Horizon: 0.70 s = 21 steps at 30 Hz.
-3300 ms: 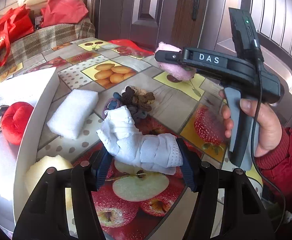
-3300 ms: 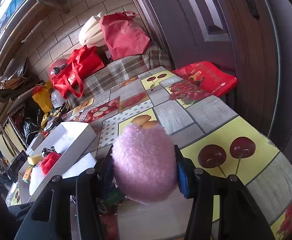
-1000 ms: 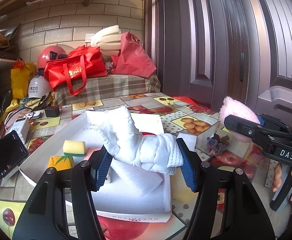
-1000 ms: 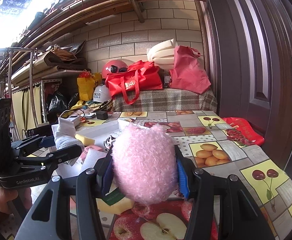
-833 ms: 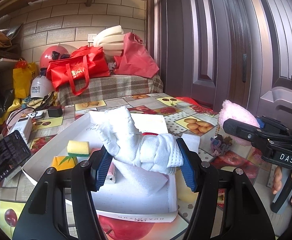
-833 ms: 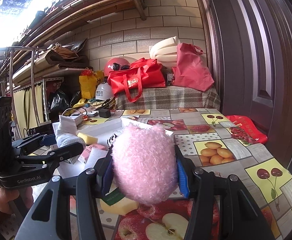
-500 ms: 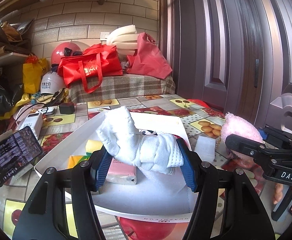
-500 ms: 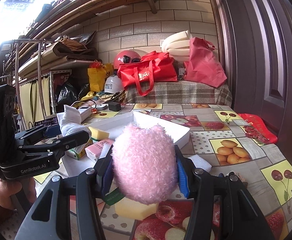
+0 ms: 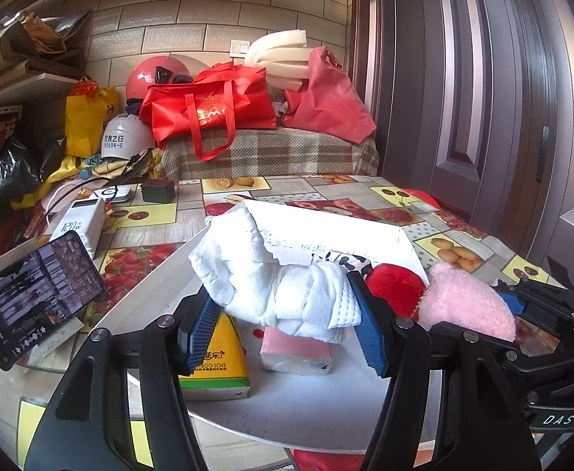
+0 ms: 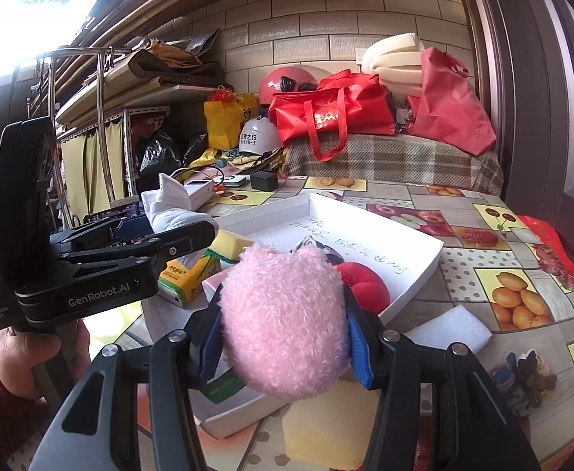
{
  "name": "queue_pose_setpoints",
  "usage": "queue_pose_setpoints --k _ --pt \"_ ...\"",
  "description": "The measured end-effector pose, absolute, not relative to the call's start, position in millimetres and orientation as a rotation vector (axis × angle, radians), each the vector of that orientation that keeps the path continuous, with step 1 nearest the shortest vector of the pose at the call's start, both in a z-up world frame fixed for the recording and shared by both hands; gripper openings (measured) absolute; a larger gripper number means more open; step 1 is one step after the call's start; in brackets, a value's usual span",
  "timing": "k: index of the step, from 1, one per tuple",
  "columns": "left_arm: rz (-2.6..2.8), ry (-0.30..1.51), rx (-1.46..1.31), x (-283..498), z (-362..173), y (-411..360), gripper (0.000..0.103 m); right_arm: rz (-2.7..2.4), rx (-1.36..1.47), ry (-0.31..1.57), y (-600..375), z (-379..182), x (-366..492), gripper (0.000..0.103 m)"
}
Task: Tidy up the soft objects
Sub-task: 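Carry the white sock and pink fluffy ball over the white box, then lower the sock and pink ball into the box and open both grippers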
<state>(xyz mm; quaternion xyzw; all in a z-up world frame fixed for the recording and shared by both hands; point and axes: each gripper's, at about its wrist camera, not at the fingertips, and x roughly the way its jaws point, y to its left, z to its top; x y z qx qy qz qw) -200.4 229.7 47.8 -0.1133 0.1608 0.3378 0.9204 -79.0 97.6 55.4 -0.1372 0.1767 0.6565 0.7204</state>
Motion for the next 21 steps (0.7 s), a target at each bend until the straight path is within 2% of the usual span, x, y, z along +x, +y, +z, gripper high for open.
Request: queue_pose_setpoints --k 12,21 --pt "0.704 0.376 -0.312 -191 43 270 0.062 1.509 -0.402 0.665 155 31 -70 0.053" --pt "0.712 0.366 -0.321 -192 44 273 0.062 1.269 -0.279 0.666 168 36 -33 0.054"
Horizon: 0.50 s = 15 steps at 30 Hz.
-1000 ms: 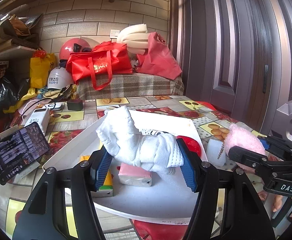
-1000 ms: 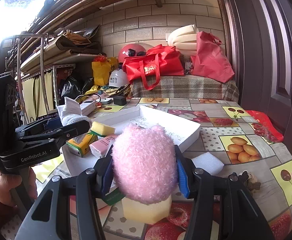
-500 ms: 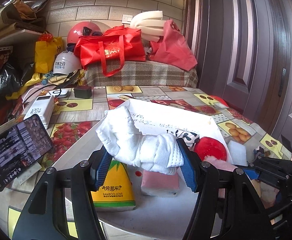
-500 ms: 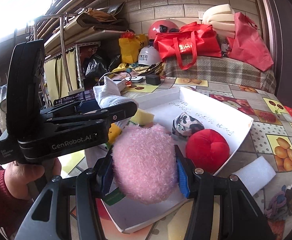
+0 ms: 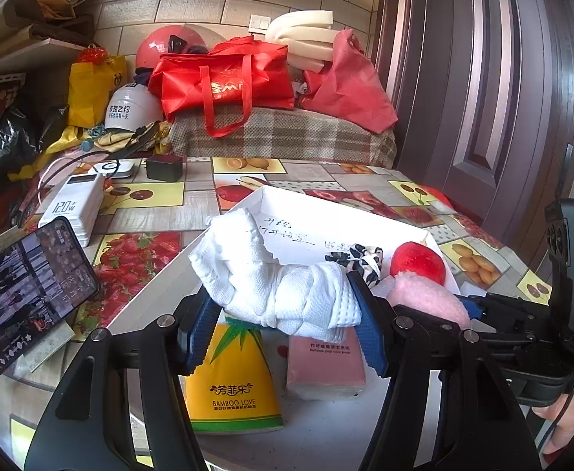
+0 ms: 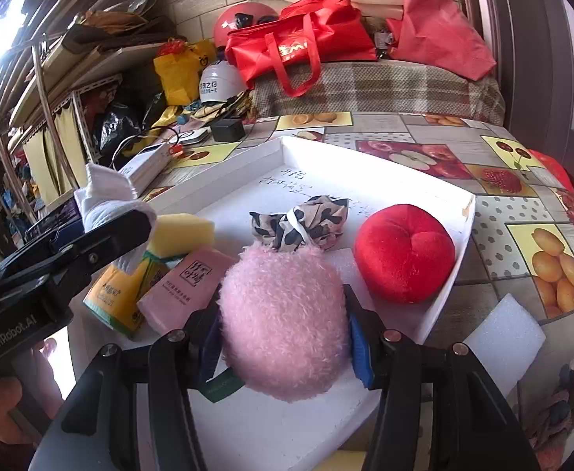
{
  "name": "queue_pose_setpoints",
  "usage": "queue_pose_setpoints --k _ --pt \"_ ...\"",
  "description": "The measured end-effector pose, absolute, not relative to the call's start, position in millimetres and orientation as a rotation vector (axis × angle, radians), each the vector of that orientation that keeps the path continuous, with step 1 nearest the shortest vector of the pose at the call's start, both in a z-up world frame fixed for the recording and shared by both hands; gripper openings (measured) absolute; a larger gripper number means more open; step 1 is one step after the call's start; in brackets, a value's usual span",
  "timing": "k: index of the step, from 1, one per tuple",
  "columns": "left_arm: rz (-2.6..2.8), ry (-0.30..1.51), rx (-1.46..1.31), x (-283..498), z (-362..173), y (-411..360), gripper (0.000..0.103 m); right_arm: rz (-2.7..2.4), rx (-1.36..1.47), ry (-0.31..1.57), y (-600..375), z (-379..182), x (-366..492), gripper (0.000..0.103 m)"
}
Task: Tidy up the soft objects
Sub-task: 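Lower the sock and pink ball into the box and open both grippers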
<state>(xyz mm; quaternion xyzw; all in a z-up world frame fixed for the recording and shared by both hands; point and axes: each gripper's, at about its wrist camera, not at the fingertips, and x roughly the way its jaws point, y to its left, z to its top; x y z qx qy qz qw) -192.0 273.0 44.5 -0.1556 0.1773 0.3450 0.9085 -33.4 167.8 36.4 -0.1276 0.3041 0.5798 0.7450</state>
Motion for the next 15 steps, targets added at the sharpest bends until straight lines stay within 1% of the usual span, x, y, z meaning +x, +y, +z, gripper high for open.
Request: queue_pose_setpoints --k 4,9,15 --pt "0.733 0.373 -0.307 -185 45 277 0.062 1.264 -0.196 0.650 162 41 -29 0.054" --pt "0.748 0.404 -0.268 -175 44 276 0.063 1.302 -0.234 0.556 161 50 -49 0.054" --pt "0.764 0.401 -0.286 -178 44 281 0.065 1.305 -0.271 0.524 166 52 -58 0.056"
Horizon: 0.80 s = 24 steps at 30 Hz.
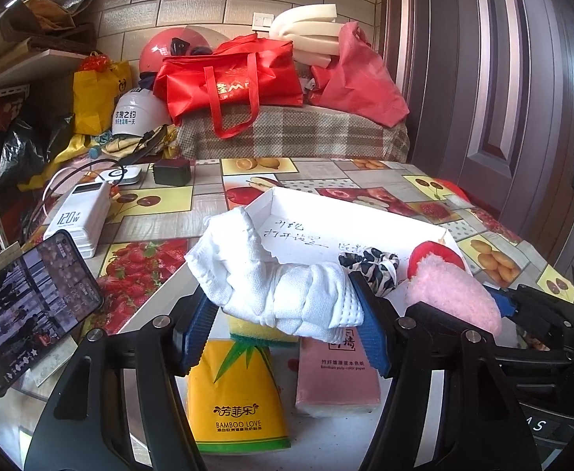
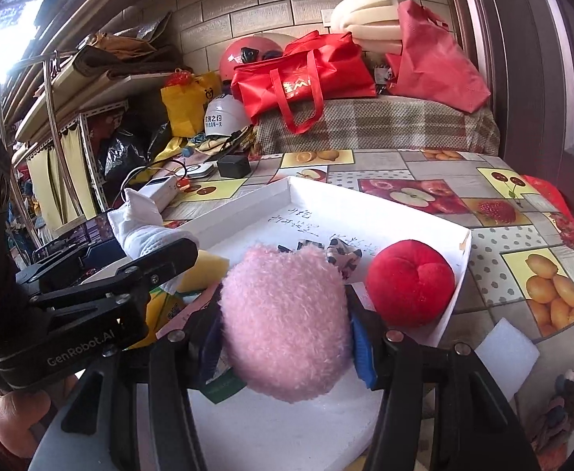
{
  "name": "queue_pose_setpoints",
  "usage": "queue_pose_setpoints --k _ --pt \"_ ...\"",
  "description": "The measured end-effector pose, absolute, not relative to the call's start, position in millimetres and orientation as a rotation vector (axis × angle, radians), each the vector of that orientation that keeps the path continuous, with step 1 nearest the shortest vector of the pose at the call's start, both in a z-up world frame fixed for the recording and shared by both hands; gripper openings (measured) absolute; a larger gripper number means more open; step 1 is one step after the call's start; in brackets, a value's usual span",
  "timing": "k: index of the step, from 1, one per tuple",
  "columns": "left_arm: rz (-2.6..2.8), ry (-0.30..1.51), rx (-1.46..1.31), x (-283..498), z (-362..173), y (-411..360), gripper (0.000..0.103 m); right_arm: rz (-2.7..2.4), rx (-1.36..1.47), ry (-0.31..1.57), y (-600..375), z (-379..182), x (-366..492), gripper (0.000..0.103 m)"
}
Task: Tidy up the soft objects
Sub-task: 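Lower the sock and pink ball into the box and open both grippers, then move both grippers back toward the remaining soft objects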
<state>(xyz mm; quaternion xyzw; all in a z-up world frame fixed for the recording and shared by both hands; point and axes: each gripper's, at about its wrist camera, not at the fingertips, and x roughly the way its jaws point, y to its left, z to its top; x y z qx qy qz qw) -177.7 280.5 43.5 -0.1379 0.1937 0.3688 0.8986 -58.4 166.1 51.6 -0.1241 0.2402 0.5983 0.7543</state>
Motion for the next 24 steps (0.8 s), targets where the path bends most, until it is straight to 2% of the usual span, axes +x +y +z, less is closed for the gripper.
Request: queue_pose_setpoints --k 3,5,6,7,9,17,18,20,21,24 --pt "0.778 0.395 -0.288 -180 44 281 0.067 1.301 -0.276 0.529 168 51 -58 0.058" --pt "0.811 0.384 -0.300 -183 44 282 0.073 1.287 -0.272 0.538 168 50 -55 0.068" --pt "0.829 0.371 -0.310 -187 44 283 0.081 1.277 -0.263 0.541 167 50 -53 0.081" --pt "0.841 0.357 -0.320 -190 45 284 0.093 1.275 -0.249 0.541 164 50 -52 0.085" --pt "0.864 0.337 -0.333 -195 45 286 0.103 1.287 -0.233 0.517 160 53 -54 0.086" --pt "0.893 0.297 -0.306 -201 48 279 0.103 1.278 -0.246 0.416 153 58 -67 0.087" --pt "0.901 0.290 -0.302 -202 48 278 0.103 1.275 -0.245 0.415 153 58 -67 0.089" --pt "0.926 0.262 -0.298 -207 49 275 0.103 1.257 -0.254 0.419 155 57 -67 0.100" --pt "0.930 0.243 -0.295 -210 50 274 0.103 1.256 -0.265 0.423 157 57 -67 0.103" --pt "0.933 0.204 -0.277 -215 52 267 0.103 1.282 -0.280 0.432 160 56 -72 0.103"
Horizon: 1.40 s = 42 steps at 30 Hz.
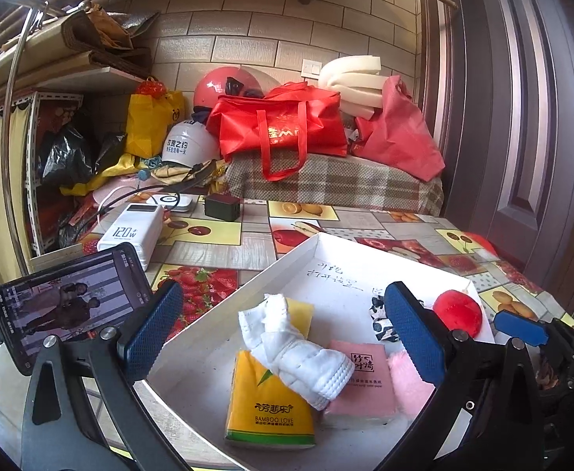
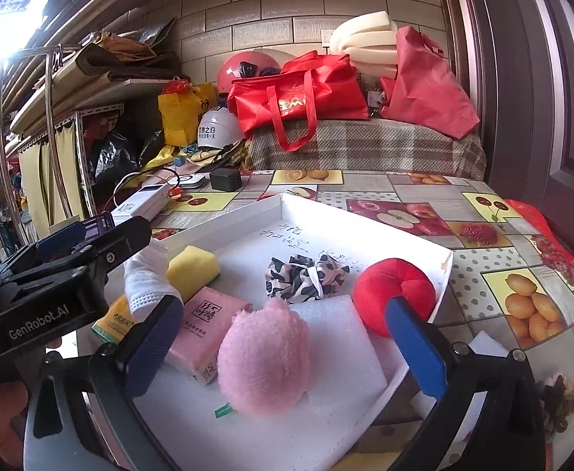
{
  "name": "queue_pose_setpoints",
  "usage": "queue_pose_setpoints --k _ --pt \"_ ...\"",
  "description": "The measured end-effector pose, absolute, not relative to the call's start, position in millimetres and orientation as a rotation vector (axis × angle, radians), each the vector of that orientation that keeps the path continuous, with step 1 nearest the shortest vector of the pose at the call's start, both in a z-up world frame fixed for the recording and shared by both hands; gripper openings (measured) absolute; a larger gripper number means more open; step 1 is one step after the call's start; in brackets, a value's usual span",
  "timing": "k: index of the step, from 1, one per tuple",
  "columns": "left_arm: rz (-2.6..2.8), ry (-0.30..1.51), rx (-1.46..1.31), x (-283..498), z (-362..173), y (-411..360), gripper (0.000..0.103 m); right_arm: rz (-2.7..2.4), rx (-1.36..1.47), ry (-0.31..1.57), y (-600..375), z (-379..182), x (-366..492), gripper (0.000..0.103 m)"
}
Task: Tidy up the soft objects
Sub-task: 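Move both grippers back toward the remaining soft objects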
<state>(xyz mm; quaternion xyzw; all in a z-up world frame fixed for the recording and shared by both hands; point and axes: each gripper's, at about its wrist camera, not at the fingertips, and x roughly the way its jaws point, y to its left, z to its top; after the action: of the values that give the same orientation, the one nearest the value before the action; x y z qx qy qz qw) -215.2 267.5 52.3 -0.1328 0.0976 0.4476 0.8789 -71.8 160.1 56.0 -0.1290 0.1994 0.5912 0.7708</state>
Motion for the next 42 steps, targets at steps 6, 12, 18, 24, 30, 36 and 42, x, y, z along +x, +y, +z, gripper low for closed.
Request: queue_pose_setpoints --k 6,12,18,24,30,36,42 --pt "0.963 0.194 -0.237 -217 54 260 0.103 1.323 -0.303 0.431 165 54 -88 0.103" --pt "0.958 0.170 -0.292 -228 52 259 0.103 1.313 -0.234 0.414 153 58 -81 0.103" --pt "0.953 0.172 -0.281 -229 51 245 0.103 1.346 -0.225 0.407 133 58 -82 0.103" --pt "0.923 0.220 -0.154 -207 53 215 0.103 1.353 -0.260 0.358 102 60 -77 0.103" --pt "0.842 0.253 -0.122 -191 54 191 0.103 1.315 -0.258 0.322 65 63 -58 0.103" --pt "0.805 0.258 -0.131 -189 54 185 0.103 1.216 -0.219 0.360 32 63 -16 0.103" --pt "0.707 0.278 -0.132 -182 53 177 0.103 1.038 -0.145 0.421 -7 62 49 0.103"
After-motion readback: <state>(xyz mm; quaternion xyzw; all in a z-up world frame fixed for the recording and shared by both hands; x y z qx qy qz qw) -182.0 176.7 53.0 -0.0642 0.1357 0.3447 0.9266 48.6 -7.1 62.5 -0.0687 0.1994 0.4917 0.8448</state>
